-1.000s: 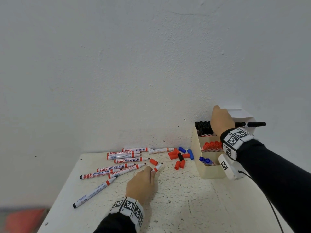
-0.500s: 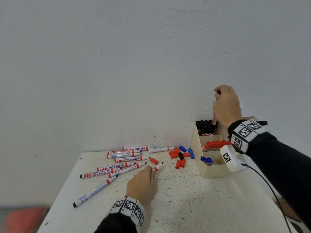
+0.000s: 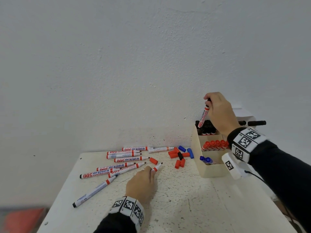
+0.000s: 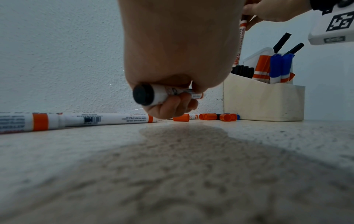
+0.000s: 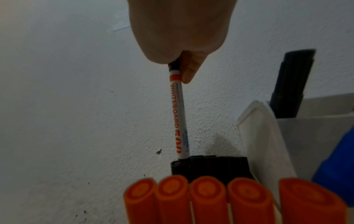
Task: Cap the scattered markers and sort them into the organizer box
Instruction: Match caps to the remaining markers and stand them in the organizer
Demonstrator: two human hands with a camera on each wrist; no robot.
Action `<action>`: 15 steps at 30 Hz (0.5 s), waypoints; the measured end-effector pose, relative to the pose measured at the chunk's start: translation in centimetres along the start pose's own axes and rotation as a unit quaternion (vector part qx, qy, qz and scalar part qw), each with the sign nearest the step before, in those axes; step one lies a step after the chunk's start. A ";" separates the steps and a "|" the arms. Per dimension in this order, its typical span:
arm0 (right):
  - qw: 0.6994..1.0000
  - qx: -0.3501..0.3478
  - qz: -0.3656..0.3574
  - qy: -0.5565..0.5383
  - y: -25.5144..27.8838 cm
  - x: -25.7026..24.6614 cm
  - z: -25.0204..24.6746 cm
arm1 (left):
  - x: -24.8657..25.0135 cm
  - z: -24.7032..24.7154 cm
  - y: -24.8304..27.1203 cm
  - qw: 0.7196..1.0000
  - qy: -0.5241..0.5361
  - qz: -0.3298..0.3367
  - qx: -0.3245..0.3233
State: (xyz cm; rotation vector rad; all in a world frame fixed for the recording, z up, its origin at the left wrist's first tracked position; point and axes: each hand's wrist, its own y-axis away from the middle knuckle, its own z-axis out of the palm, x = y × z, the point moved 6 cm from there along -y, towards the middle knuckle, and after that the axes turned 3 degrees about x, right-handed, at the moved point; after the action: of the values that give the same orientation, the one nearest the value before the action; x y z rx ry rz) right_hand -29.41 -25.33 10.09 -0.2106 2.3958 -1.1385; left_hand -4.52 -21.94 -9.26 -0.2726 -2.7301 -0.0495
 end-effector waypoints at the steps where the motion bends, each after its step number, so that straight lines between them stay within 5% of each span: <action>1: 1.000 0.007 -0.007 0.002 -0.1 0.0 -0.2 | 0.0 0.0 0.0 1.000 0.002 -0.001 0.000; 5: 0.999 0.048 -0.018 -0.018 -0.4 -0.2 -1.8 | 0.0 0.0 0.0 1.000 0.003 0.002 0.002; 10: 0.999 -0.015 -0.025 -0.030 0.4 0.2 -0.6 | 0.1 -0.1 0.1 1.000 0.001 0.001 0.006; 15: 1.000 0.000 0.000 -0.015 1.5 1.3 0.2 | 0.0 -0.1 0.1 1.000 0.003 -0.003 0.002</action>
State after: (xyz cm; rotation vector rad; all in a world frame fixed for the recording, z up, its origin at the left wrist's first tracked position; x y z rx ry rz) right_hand -30.35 -24.89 8.40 -0.2273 2.3684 -1.1287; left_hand -4.52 -21.87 -9.18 -0.2634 -2.7247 -0.0454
